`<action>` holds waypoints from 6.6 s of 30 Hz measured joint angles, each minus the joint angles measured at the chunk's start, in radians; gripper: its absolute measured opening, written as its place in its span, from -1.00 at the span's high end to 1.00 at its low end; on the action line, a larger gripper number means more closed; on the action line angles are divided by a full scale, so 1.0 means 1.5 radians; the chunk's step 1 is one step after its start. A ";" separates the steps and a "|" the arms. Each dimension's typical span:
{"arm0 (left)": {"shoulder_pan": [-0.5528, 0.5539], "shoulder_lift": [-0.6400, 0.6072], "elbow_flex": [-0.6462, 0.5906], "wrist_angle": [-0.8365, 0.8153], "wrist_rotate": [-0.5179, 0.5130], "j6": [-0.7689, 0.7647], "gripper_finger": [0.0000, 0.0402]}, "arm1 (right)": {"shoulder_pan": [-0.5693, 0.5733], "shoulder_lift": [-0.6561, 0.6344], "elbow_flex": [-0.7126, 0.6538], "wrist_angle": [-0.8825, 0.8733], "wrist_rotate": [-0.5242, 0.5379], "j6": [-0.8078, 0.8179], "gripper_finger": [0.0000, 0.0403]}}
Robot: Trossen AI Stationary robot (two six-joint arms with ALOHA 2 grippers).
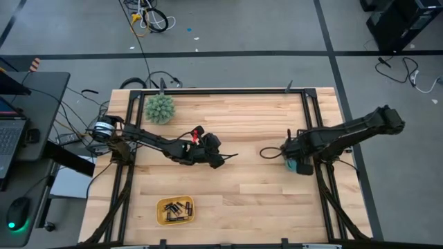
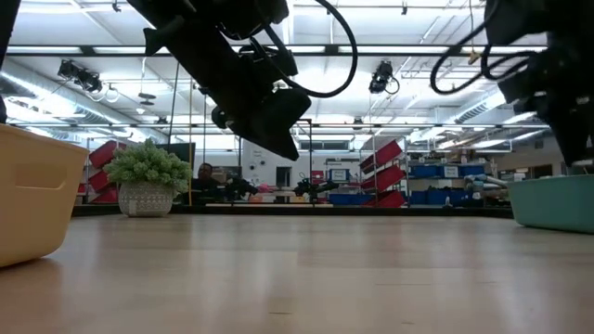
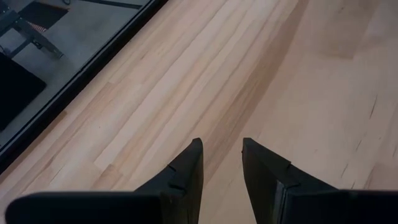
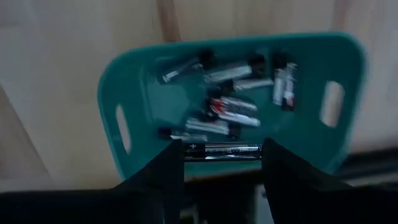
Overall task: Sort batteries
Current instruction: Put the silver battery into the green bin, then put the black battery into the yellow bin
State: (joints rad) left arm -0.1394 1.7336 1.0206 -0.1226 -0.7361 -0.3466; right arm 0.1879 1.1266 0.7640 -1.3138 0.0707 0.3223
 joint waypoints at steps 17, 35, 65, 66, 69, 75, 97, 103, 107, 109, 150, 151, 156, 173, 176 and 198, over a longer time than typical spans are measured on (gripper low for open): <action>-0.004 -0.002 0.000 0.011 0.000 0.005 0.46 | 0.000 -0.002 0.026 -0.008 -0.007 0.073 -0.19; -0.347 -0.462 -0.076 -0.094 -0.277 0.209 0.46 | 0.217 -0.180 0.119 0.386 0.359 -0.068 0.02; -0.406 -0.665 -0.182 0.059 -0.559 0.420 0.46 | 0.036 -0.210 0.139 0.537 0.725 -0.053 0.31; -0.397 -0.665 -0.182 0.060 -0.559 0.422 0.46 | 0.004 -0.205 0.147 0.536 0.698 -0.055 0.34; -0.375 -0.664 -0.182 0.059 -0.558 0.422 0.46 | -0.087 -0.177 0.170 0.515 0.616 -0.057 0.41; -0.345 -0.664 -0.182 0.059 -0.558 0.422 0.46 | -0.259 -0.080 0.219 0.328 0.455 0.064 0.51; -0.268 -0.664 -0.182 0.050 -0.556 0.423 0.46 | -0.462 0.231 0.205 -0.020 0.371 0.302 0.98; -0.247 -0.664 -0.182 0.045 -0.556 0.423 0.46 | -0.489 0.208 0.098 0.081 0.295 0.318 0.99; -0.234 -0.664 -0.182 0.042 -0.556 0.421 0.46 | -0.494 0.189 0.034 0.115 0.265 0.393 1.00; -0.229 -0.664 -0.182 0.043 -0.555 0.419 0.46 | -0.494 0.185 0.006 0.127 0.250 0.422 0.99; -0.208 -0.663 -0.182 0.028 -0.551 0.416 0.46 | -0.525 0.172 -0.095 0.318 0.263 0.446 1.00; -0.208 -0.663 -0.182 0.028 -0.551 0.416 0.46 | -0.524 0.170 -0.089 0.319 0.266 0.438 1.00; -0.208 -0.663 -0.182 0.028 -0.551 0.415 0.46 | -0.524 0.164 -0.054 0.332 0.267 0.385 1.00; -0.208 -0.663 -0.182 0.026 -0.551 0.441 0.46 | -0.551 0.164 -0.012 0.193 0.185 0.342 0.83; -0.208 -0.663 -0.182 0.026 -0.554 0.455 0.46 | -0.551 0.164 -0.013 0.177 0.162 0.354 0.68; -0.209 -0.668 -0.182 -0.064 -0.556 0.468 0.46 | -0.539 0.164 -0.120 0.205 0.038 0.453 0.04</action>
State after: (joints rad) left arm -0.4522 0.7309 0.7483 -0.2192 -1.5698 0.3551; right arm -0.6212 1.3731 0.5838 -1.0067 0.1272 1.0019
